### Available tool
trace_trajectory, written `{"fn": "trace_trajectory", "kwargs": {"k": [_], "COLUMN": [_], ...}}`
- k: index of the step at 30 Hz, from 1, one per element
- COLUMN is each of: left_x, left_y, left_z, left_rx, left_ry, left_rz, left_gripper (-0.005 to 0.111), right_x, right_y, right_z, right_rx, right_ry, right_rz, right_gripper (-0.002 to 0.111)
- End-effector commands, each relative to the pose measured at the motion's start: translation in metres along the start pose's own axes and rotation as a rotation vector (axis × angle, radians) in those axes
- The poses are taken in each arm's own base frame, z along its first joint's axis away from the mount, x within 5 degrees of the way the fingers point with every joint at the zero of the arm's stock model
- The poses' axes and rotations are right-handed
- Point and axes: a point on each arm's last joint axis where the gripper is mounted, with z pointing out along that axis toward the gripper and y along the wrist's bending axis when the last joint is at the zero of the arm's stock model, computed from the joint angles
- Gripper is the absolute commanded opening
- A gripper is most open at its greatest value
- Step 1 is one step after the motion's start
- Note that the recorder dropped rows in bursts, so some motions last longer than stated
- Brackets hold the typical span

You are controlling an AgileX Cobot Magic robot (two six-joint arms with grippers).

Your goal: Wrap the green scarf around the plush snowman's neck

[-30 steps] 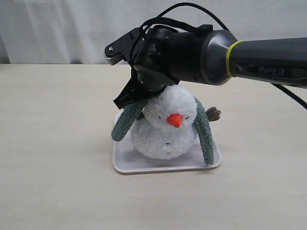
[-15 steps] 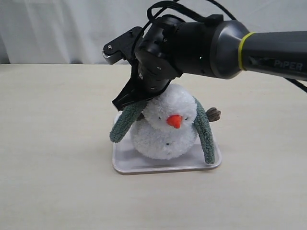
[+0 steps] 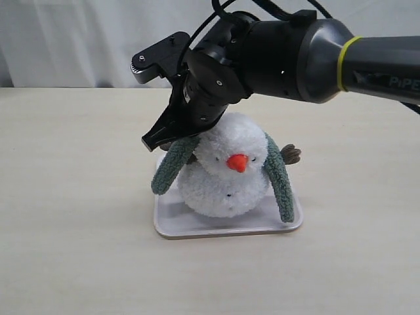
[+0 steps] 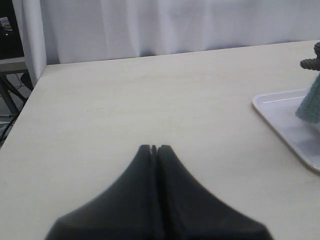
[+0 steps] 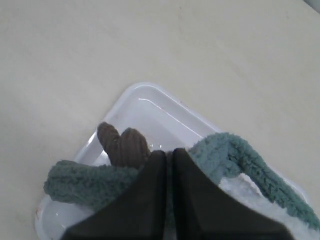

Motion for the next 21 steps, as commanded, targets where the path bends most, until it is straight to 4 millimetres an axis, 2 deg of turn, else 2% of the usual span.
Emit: {"fn": "trace_trajectory", "kwargs": {"k": [1,21], "left_x": [0.0,0.0], "left_y": [0.0,0.0], "left_z": [0.0,0.0], "left_rx": [-0.002,-0.002], "left_ry": [-0.007,-0.007], "left_rz": [-0.003,-0.003], "left_gripper": [0.0,0.0], "right_x": [-0.006,0.011], "right_y": [0.001,0.003], "right_z": [-0.002,0.003], "right_rx": [-0.015,-0.025], "right_ry": [-0.053,0.079], "right_rz": [0.0,0.036], "right_gripper": [0.004,0.004]}}
